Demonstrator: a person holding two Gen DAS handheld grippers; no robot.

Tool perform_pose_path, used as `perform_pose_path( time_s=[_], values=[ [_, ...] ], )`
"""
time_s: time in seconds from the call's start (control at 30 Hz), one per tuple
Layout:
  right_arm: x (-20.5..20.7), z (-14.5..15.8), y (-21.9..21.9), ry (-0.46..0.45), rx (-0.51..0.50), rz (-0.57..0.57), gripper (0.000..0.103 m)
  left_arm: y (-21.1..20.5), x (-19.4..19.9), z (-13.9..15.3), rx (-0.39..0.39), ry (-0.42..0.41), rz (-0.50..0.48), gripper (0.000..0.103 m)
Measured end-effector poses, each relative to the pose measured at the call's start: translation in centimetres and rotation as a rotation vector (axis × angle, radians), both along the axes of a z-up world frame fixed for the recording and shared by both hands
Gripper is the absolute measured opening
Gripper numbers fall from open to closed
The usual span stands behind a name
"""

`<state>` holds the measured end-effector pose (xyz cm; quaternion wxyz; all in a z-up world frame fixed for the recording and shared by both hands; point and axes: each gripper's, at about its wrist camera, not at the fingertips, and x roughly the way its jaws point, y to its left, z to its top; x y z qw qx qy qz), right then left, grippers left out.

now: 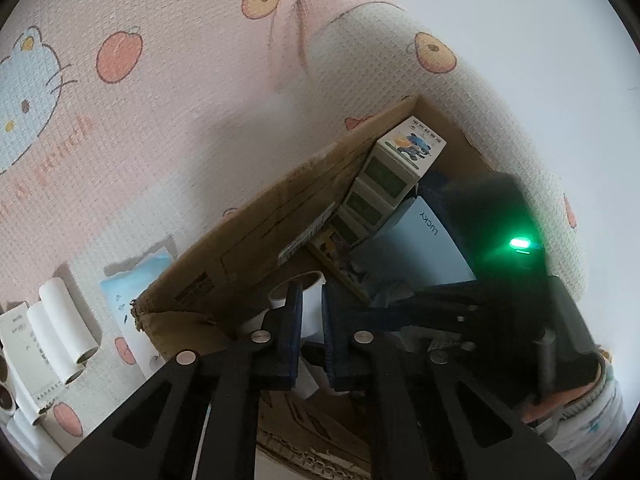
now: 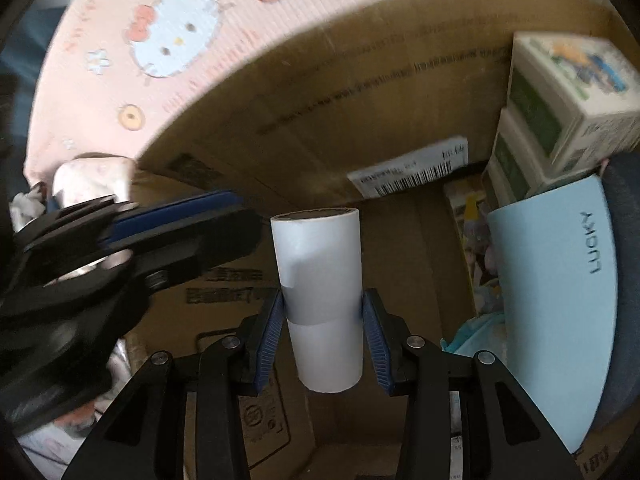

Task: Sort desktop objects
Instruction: 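Lower the tube into the box and open the left gripper, then move the left gripper back toward the paper tube pile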

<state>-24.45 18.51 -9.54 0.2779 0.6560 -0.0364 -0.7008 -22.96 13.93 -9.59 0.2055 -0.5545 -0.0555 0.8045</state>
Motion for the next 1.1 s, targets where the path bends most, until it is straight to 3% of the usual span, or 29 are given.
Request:
perform_pose_path(
  time_s=[0.27, 0.37, 0.7, 0.9, 1.1],
  values=[
    [-1.8, -3.0, -0.6, -0.102, 0.162, -0.004, 0.037, 0.1, -0.1, 0.0, 0.004, 0.019, -0.008, 0.009],
    [-2.2, -4.0, -1.0, -0.149, 0.182, 0.023, 0.037, 0.1, -0.1, 0.1, -0.003, 0.028, -0.008, 0.009],
    [-3.1, -5.4, -2.5, -0.176, 0.246, 0.069, 0.037, -0.7, 0.0, 0.4, 0.025, 0.029, -0.002, 0.009],
    [-3.2, -3.9, -2.2, -0.147, 0.231, 0.073, 0.038, -1.4, 0.3, 1.4, 0.063, 0.058, 0.008, 0.009],
    [-1.9, 1.0, -1.9, -0.024, 0.258, 0.072, 0.038, -2.7, 1.3, 2.8, 0.123, 0.109, 0.053, 0.009]
  ],
)
